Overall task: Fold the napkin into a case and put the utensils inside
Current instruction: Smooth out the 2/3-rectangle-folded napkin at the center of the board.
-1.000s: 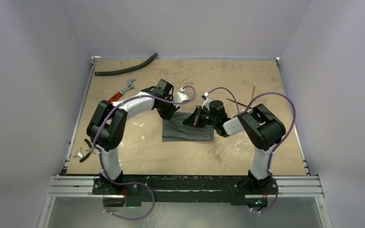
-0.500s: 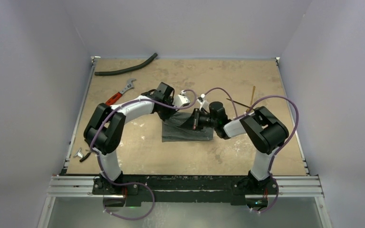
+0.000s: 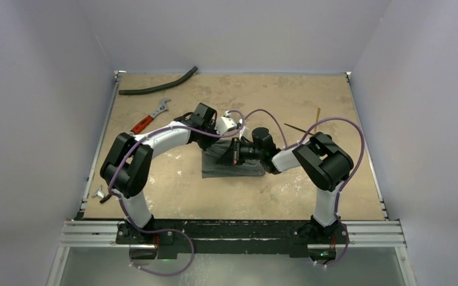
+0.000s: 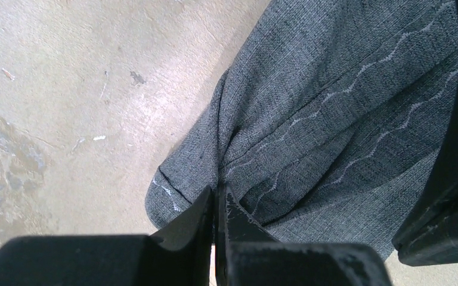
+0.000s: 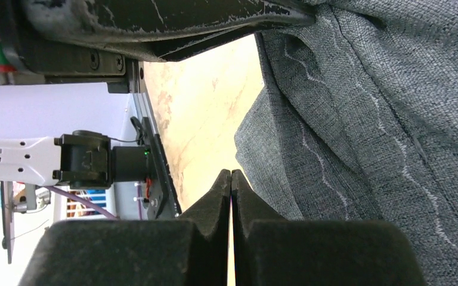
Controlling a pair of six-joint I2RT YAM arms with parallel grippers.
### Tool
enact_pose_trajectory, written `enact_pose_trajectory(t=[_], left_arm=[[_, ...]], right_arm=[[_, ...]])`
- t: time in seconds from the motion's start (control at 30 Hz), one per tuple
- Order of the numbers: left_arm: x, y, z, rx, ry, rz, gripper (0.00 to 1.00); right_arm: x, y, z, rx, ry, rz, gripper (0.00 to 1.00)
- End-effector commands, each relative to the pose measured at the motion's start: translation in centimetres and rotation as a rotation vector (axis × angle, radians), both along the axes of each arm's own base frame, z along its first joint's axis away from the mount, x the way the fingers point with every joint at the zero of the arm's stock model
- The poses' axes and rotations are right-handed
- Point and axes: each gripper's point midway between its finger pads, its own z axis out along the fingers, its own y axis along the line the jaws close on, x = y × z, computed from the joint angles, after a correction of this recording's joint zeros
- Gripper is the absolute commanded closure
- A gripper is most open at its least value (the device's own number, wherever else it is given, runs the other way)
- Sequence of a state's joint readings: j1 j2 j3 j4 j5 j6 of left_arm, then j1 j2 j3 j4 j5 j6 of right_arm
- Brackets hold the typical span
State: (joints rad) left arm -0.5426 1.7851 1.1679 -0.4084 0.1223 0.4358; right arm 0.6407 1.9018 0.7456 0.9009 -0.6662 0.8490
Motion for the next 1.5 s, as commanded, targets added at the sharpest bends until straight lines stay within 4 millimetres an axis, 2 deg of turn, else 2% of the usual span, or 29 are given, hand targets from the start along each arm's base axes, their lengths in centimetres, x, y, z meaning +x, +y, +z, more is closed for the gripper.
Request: enact_pose_trajectory(t=[0.0,0.17,0.27,0.4,0.57,0.73,0.87,0.97,1.07,1.17,1.27,1.37,1.47], left_arm=[[0.4,-0.4,1.0,-0.035,-0.033,0.015,1.00],[0.5,-0.4,1.5,-0.030,-0.048,-0.002,1.00],[0.5,-0.5,2.1,-0.035,-0.061,-0.029,1.00],[-0.2,0.0,2.1,-0.010,-0.068,-0.082,1.00],[-1.6,1.3,0.7,0.050,-0.052,-0.136,1.00],[-2.4,0.6,0.7,0.045,-0.040,-0.165,1.00],[-2.2,0.2,0.9,0.041,-0.053,-0.156,1.00],[-2.4,0.8,-0.4,0.083,-0.063,-0.159,1.00],[-2.9,1.8,-2.0,0.122,-0.065,-0.170,1.00],[-3.0,2.3,-2.7,0.140,-0.067,-0.171,0.98],[-3.1,2.1,-2.6,0.129,-0.068,-0.174,0.88],[-2.7,1.4,-1.6,0.096,-0.072,-0.164,0.81],[-2.4,0.6,-0.3,0.058,-0.075,-0.154,0.78]], right_arm=[[-0.3,0.7,0.6,0.015,-0.059,0.038,1.00],[-0.2,0.8,-3.2,-0.062,0.008,0.010,1.00],[-0.9,0.0,-5.6,-0.110,0.062,-0.006,1.00],[-1.5,-0.8,-6.4,-0.065,0.129,-0.019,1.00],[-1.0,-0.9,-5.8,-0.035,0.130,-0.028,1.00],[-0.9,-0.8,-5.7,-0.026,0.136,-0.032,1.00],[-0.9,-0.7,-5.6,-0.016,0.135,-0.025,1.00],[-1.5,-0.4,-4.0,0.015,0.122,0.029,1.00],[-1.6,-0.5,-1.3,0.058,0.101,0.085,1.00],[-0.2,-1.3,0.3,0.052,0.073,0.066,0.96],[1.2,-1.7,0.7,0.028,0.076,0.054,0.94],[3.1,-2.4,1.2,0.033,0.074,0.019,0.94],[4.6,-2.3,2.2,0.052,0.060,0.004,0.94]])
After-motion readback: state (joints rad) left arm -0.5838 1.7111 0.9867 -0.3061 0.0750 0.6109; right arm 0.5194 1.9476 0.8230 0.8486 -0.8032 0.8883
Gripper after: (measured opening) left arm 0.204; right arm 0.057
